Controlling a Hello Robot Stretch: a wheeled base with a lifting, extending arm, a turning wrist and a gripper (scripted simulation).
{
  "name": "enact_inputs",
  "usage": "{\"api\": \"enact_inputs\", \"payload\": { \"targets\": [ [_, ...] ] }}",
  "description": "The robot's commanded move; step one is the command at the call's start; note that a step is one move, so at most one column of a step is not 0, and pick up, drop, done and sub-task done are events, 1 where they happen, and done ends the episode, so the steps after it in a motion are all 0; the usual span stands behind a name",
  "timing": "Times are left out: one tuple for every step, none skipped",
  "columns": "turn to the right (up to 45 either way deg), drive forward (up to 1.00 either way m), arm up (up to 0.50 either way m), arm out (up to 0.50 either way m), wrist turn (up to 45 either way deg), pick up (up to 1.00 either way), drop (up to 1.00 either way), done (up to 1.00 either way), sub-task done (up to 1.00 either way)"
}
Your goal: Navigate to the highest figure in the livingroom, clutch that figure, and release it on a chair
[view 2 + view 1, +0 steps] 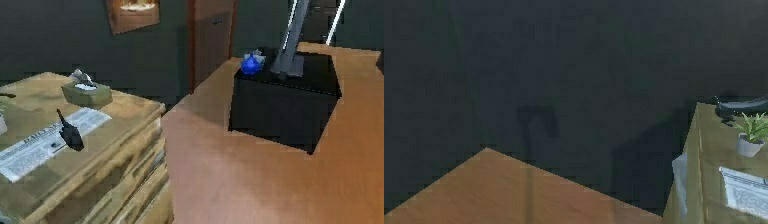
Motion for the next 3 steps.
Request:
{"api": "enact_inputs", "payload": {
  "targets": [
    [3.0, 0.0, 0.0, 0.0, 0.0, 0.0, 0.0, 0.0, 0.0],
    [0.0, 0.75, 0.0, 0.0, 0.0, 0.0, 0.0, 0.0, 0.0],
    [0.0, 0.0, 0.5, 0.0, 0.0, 0.0, 0.0, 0.0, 0.0]
  ]
}}
